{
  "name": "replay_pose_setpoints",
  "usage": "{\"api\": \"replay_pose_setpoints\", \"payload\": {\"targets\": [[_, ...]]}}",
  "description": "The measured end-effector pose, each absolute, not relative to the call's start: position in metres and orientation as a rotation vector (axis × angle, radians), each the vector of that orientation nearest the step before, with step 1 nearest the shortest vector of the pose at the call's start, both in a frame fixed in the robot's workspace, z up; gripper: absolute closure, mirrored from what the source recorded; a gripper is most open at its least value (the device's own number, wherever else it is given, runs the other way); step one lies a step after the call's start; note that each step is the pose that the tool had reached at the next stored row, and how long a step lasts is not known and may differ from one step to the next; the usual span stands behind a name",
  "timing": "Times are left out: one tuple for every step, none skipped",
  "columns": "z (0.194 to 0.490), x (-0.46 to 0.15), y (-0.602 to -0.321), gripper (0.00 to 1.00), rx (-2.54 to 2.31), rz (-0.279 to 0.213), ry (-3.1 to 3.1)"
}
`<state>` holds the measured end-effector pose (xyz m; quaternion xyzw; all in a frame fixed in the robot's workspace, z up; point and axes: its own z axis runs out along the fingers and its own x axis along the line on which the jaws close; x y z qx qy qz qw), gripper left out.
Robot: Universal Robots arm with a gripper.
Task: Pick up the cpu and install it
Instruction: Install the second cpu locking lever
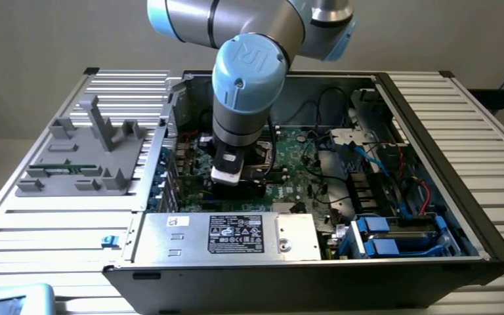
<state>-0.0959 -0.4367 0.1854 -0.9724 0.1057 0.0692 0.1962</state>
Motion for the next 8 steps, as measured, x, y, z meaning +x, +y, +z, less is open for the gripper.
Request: {"api": "replay_pose_setpoints", "payload": {"targets": [[0.1852,-0.0959,-0.4367,0.88,-2.725,0.194,0.296],[0.1851,-0.0959,-0.4368,0.88,-2.725,0.194,0.297],[0.1851,-0.0960,-0.4368,0.88,-2.726,0.194,0.297],[0.1852,-0.0960,-0.4368,0.88,-2.726,0.194,0.297],[0.1852,-0.0960,-0.4368,0.88,-2.726,0.194,0.297],[0.1851,-0.0960,-0.4368,0.88,-2.726,0.194,0.297],[0.1851,-0.0960,-0.4368,0.88,-2.726,0.194,0.297],[0.1850,-0.0961,-0.4368,0.88,-2.727,0.194,0.297]]}}
